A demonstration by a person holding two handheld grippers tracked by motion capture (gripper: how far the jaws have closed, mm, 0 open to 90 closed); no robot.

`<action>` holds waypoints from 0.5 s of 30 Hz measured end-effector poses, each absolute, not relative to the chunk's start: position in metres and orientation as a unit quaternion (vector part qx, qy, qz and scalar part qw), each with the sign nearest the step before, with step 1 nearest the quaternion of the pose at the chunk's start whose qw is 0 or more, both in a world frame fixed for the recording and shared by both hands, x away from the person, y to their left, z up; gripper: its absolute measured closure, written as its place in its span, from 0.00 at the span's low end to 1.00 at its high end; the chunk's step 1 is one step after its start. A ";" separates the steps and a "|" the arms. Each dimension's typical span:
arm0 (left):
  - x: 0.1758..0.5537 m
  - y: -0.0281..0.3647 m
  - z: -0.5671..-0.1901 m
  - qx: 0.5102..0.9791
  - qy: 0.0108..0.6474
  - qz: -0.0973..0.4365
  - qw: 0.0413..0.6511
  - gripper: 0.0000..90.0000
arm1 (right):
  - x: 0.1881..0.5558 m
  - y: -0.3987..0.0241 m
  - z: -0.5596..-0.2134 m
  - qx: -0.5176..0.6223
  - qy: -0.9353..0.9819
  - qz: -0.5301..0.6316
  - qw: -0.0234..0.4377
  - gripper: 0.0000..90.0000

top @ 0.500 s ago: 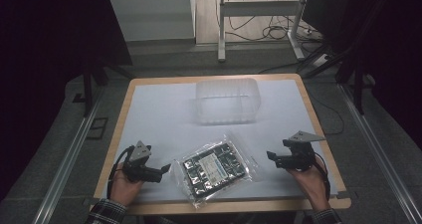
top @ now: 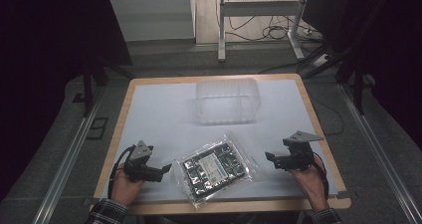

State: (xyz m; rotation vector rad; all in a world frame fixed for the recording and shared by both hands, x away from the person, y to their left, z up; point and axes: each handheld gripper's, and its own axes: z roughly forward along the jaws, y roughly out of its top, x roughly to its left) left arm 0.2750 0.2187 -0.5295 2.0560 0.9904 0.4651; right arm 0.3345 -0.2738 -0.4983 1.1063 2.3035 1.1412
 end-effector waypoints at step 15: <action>0.271 0.215 -0.526 0.815 0.391 0.194 0.382 0.04 | 0.334 -0.263 -0.499 0.375 0.820 0.399 0.165 0.10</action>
